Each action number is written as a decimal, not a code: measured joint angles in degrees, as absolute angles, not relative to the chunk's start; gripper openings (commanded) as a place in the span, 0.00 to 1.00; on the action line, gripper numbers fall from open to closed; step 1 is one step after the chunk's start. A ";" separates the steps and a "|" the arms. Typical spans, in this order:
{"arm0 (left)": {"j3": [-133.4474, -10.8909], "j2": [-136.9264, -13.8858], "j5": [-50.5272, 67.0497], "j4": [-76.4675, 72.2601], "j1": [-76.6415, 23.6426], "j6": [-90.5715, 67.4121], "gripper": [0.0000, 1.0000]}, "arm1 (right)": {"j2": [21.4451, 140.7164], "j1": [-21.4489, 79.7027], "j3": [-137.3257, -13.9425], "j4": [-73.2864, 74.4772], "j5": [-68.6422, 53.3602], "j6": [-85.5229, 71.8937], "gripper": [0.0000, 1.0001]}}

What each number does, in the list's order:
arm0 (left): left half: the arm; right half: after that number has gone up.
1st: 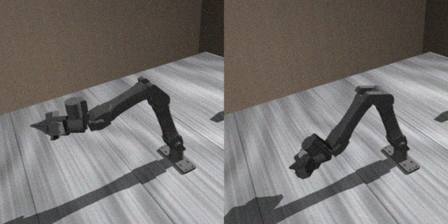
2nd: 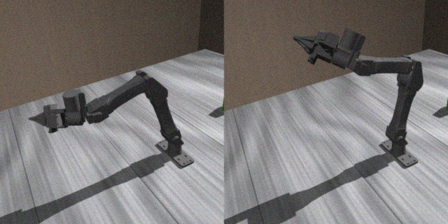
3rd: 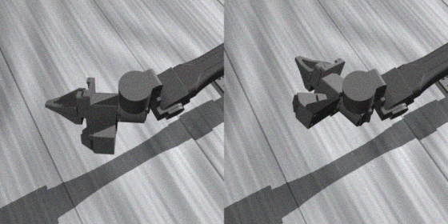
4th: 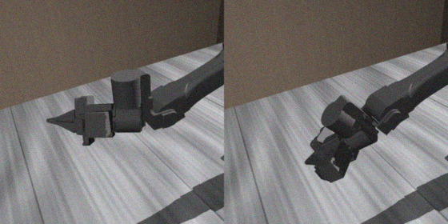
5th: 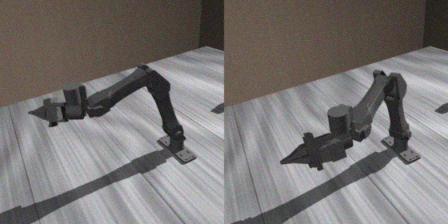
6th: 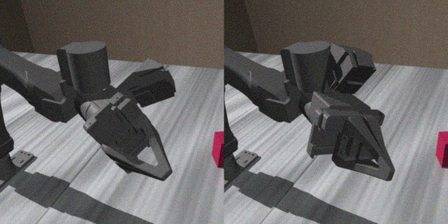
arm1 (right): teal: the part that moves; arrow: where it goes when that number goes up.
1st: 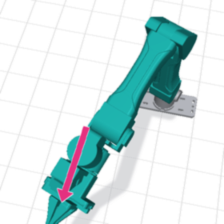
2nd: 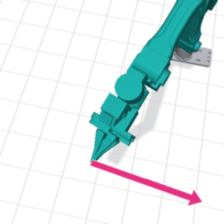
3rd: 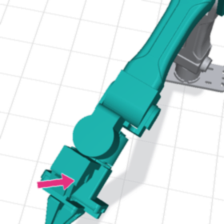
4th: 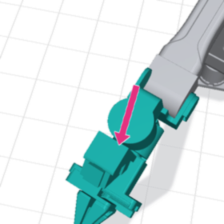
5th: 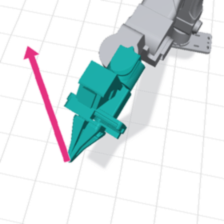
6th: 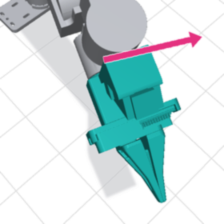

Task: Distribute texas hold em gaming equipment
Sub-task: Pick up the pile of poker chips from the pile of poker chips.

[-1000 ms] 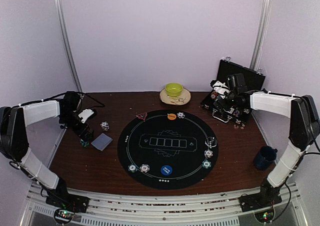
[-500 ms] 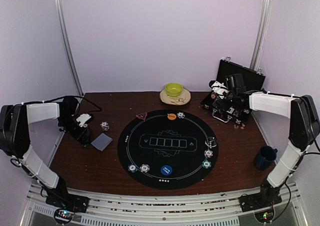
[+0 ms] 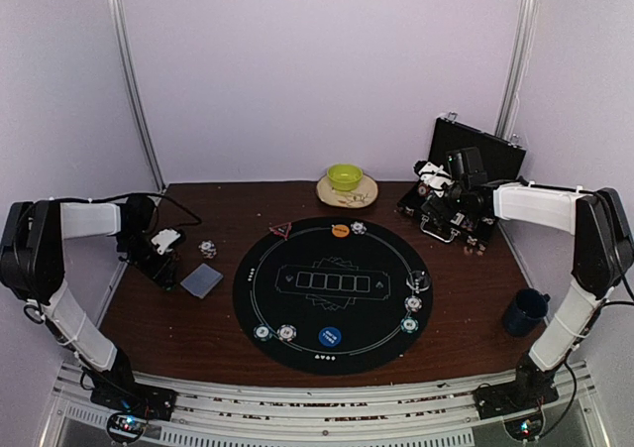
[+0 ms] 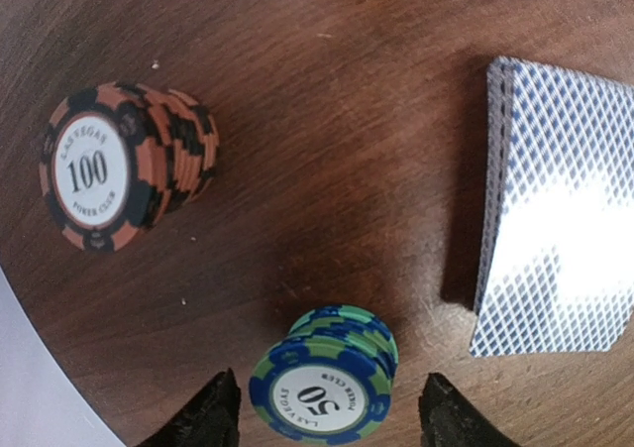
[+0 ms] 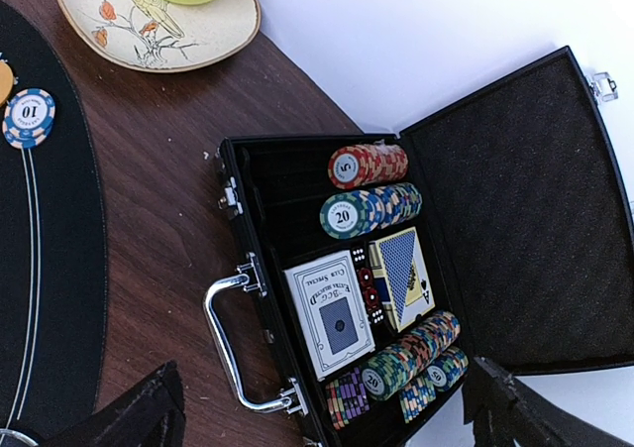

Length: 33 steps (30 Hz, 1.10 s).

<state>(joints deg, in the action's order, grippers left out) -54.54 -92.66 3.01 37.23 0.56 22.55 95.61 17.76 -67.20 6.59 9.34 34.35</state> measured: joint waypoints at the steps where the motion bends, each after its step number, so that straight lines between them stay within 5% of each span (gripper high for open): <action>1: -54.54 -92.71 3.03 37.21 0.58 22.70 0.60 | 95.61 17.76 -67.20 6.59 9.37 34.37 1.00; 17: -54.76 -92.68 3.18 37.01 0.71 22.68 0.34 | 95.88 17.76 -67.11 6.57 10.17 34.39 1.00; 20: -54.76 -92.68 3.20 36.99 0.71 22.63 0.22 | 95.88 17.78 -67.11 6.57 10.28 34.39 1.00; 33: -57.89 -89.41 2.37 39.27 0.69 22.61 0.15 | 95.90 18.00 -67.11 6.52 10.35 34.41 1.00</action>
